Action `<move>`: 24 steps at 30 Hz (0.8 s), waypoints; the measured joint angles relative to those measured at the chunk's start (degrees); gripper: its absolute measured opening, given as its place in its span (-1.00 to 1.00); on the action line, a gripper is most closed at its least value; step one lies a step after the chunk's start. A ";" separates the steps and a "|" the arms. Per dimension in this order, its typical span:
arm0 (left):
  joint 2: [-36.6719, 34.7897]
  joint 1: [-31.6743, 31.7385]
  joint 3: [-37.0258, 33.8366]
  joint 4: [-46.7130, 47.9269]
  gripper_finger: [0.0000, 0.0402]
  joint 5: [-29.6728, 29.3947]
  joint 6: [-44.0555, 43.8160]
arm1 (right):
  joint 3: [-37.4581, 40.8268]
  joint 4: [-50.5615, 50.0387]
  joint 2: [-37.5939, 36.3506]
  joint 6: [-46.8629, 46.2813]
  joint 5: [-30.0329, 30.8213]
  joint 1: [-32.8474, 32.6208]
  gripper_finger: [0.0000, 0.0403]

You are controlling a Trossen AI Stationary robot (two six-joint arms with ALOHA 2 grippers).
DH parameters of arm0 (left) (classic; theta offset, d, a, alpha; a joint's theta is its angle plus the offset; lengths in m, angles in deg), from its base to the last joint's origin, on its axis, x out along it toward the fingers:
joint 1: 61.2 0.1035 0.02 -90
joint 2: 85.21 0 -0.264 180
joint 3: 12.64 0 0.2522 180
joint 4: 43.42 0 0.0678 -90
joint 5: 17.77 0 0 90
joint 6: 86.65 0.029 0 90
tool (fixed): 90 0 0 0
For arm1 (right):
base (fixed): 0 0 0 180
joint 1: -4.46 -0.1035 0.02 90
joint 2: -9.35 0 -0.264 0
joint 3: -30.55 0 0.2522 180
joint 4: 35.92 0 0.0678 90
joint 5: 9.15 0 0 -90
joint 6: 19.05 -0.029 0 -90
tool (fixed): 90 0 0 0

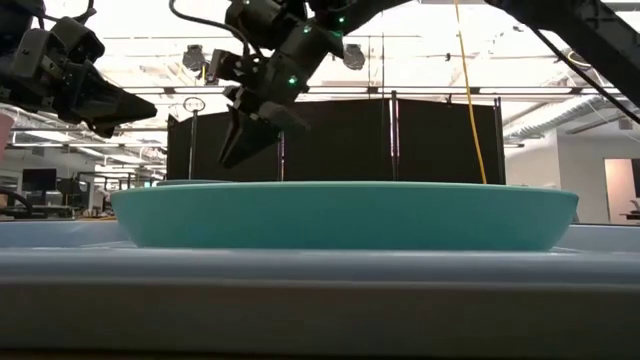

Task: Set up tray
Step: Put the blue bowl on top of the light blue plate

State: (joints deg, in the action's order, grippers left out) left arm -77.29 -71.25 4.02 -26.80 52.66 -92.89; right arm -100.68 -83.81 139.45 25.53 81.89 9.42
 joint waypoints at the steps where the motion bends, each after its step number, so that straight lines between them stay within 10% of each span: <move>1: 0.01 0.00 0.01 0.00 -0.69 0.00 0.00 | -0.06 0.13 0.02 -0.19 -0.24 0.38 -0.71; 24: 0.00 0.00 0.01 0.02 -0.69 0.00 0.00 | -0.07 -2.16 -0.07 -3.37 -5.88 4.11 -0.71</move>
State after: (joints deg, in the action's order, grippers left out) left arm -77.29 -71.25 4.04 -26.78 52.66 -92.89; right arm -100.75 -85.97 139.38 22.16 76.01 13.52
